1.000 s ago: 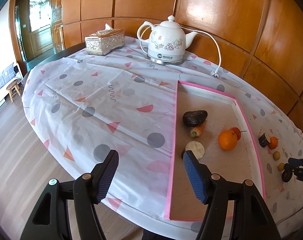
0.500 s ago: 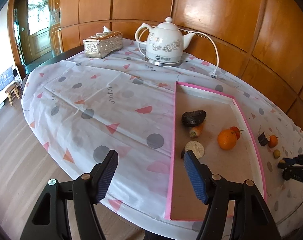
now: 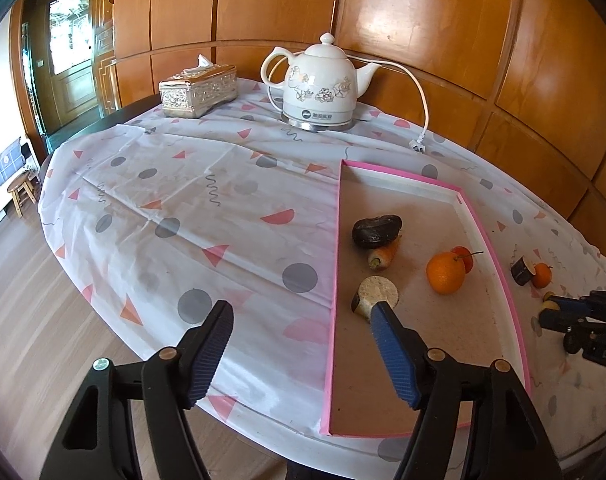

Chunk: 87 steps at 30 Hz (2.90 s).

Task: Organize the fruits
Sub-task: 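Carry the yellow fruit into the tray and open the right tool, then withdraw the right tool while moving the left tool toward the dark oval fruit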

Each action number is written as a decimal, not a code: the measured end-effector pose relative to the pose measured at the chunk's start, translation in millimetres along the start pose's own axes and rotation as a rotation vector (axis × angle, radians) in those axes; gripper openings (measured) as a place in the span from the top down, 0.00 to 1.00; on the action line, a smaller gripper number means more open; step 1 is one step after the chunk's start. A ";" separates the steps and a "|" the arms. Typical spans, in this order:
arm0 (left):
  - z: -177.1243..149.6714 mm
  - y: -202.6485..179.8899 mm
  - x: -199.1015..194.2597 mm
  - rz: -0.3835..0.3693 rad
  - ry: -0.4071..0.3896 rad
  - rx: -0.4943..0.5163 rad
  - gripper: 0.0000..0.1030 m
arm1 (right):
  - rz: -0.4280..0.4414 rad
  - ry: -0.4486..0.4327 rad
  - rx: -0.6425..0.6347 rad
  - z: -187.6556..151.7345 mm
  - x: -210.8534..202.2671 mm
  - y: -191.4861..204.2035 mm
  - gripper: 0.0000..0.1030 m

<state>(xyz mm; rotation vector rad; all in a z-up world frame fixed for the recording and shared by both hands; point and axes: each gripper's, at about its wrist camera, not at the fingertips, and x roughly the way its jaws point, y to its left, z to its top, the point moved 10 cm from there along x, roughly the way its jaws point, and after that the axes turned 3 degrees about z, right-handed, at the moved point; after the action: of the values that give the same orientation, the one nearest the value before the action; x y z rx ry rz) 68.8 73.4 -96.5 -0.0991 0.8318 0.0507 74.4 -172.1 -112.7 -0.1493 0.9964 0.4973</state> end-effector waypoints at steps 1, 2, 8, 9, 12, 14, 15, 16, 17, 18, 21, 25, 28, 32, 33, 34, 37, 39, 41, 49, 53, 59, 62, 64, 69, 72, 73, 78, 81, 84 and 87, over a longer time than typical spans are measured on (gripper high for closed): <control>-0.2 0.0 -0.2 -0.001 -0.001 0.000 0.28 | 0.019 -0.007 -0.007 4.8 3.0 11.3 0.76; -0.2 0.3 -0.1 0.000 -0.002 -0.001 0.28 | 0.034 -0.011 -0.010 7.8 4.2 18.1 0.76; -1.8 3.9 1.9 0.000 0.006 -0.018 0.28 | 0.101 -0.017 -0.019 23.8 23.1 59.7 0.75; -2.1 4.3 2.4 0.000 0.007 -0.019 0.28 | 0.104 -0.014 -0.015 25.2 27.0 61.8 0.75; -3.2 4.6 3.5 0.000 0.011 -0.020 0.28 | 0.102 0.001 -0.004 29.5 44.5 68.3 0.75; -3.6 4.2 4.3 -0.001 0.013 -0.018 0.28 | 0.102 0.007 0.005 30.6 49.7 70.5 0.75; -4.0 4.0 4.9 0.000 0.015 -0.016 0.28 | 0.098 0.008 0.007 31.1 52.2 71.8 0.75; -4.2 3.8 5.2 0.000 0.016 -0.016 0.28 | 0.094 0.007 0.008 31.0 53.7 72.0 0.75; -4.4 3.9 5.5 -0.001 0.016 -0.015 0.28 | 0.092 0.008 0.011 30.6 55.2 72.1 0.75; -4.7 3.9 6.0 0.001 0.018 -0.015 0.28 | 0.092 0.010 0.017 29.9 56.7 71.8 0.74; -4.7 4.1 6.1 0.002 0.018 -0.015 0.28 | 0.090 0.005 0.026 28.1 54.9 69.4 0.71; -5.0 4.0 6.2 0.002 0.017 -0.014 0.28 | 0.078 -0.011 0.021 26.2 44.7 66.2 0.68; -4.6 3.5 5.3 0.002 0.015 -0.008 0.28 | 0.057 -0.031 0.004 25.0 31.5 63.3 0.68; -3.5 1.3 2.8 0.001 0.009 0.000 0.28 | 0.022 -0.041 -0.008 19.0 18.4 55.6 0.67; -3.4 0.4 2.5 0.001 0.008 0.002 0.28 | 0.015 -0.042 -0.010 17.1 15.8 53.4 0.67; -3.4 -0.6 2.2 0.000 0.007 0.005 0.28 | 0.008 -0.043 -0.011 14.6 12.5 50.0 0.67; -4.4 -3.9 2.2 -0.001 0.009 0.014 0.28 | -0.014 -0.043 0.001 6.2 2.3 36.0 0.67; -5.2 -6.4 2.8 -0.002 0.013 0.020 0.28 | -0.031 -0.043 0.010 1.6 -3.7 26.3 0.67; -5.5 -7.6 2.8 -0.003 0.013 0.025 0.28 | -0.058 -0.041 0.019 -4.4 -10.0 13.6 0.67; -5.4 -14.4 2.7 -0.005 0.013 0.042 0.28 | -0.153 -0.022 0.084 -31.1 -31.2 -40.6 0.67; -4.2 -19.9 2.6 -0.010 0.013 0.055 0.28 | -0.192 -0.024 0.124 -40.7 -43.1 -63.5 0.67; -0.8 -33.9 1.9 -0.025 0.009 0.091 0.28 | -0.256 -0.036 0.190 -52.5 -64.1 -99.6 0.67; 1.8 -40.6 1.9 -0.031 0.005 0.108 0.28 | -0.289 -0.041 0.225 -58.1 -74.6 -118.1 0.66; 3.6 -45.6 1.9 -0.036 0.002 0.122 0.28 | -0.308 -0.046 0.252 -63.0 -82.1 -131.3 0.66; 8.8 -58.3 1.7 -0.051 -0.004 0.153 0.28 | -0.359 -0.048 0.307 -75.5 -97.7 -159.5 0.66; 11.9 -68.2 1.1 -0.059 -0.010 0.176 0.28 | -0.392 -0.048 0.354 -86.0 -107.6 -180.2 0.66; 12.5 -71.6 0.8 -0.062 -0.012 0.182 0.28 | -0.401 -0.048 0.370 -90.0 -111.4 -186.4 0.66; 14.9 -83.5 1.4 -0.078 -0.009 0.193 0.28 | -0.455 -0.047 0.460 -109.2 -124.9 -219.2 0.66; 15.5 -90.6 1.6 -0.083 -0.008 0.204 0.28 | -0.482 -0.053 0.541 -123.9 -135.2 -240.8 0.66; 15.4 -98.0 1.1 -0.092 -0.006 0.216 0.28 | -0.505 -0.064 0.615 -135.3 -143.4 -257.4 0.66; 16.1 -105.6 -0.3 -0.100 -0.010 0.229 0.28 | -0.535 -0.067 0.683 -145.8 -149.9 -272.0 0.66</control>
<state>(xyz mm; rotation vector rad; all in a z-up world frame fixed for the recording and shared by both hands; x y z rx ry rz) 89.3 -29.9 -78.3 0.0755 0.8160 -0.1379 23.1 -510.9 -95.1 0.2112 0.9643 -0.3342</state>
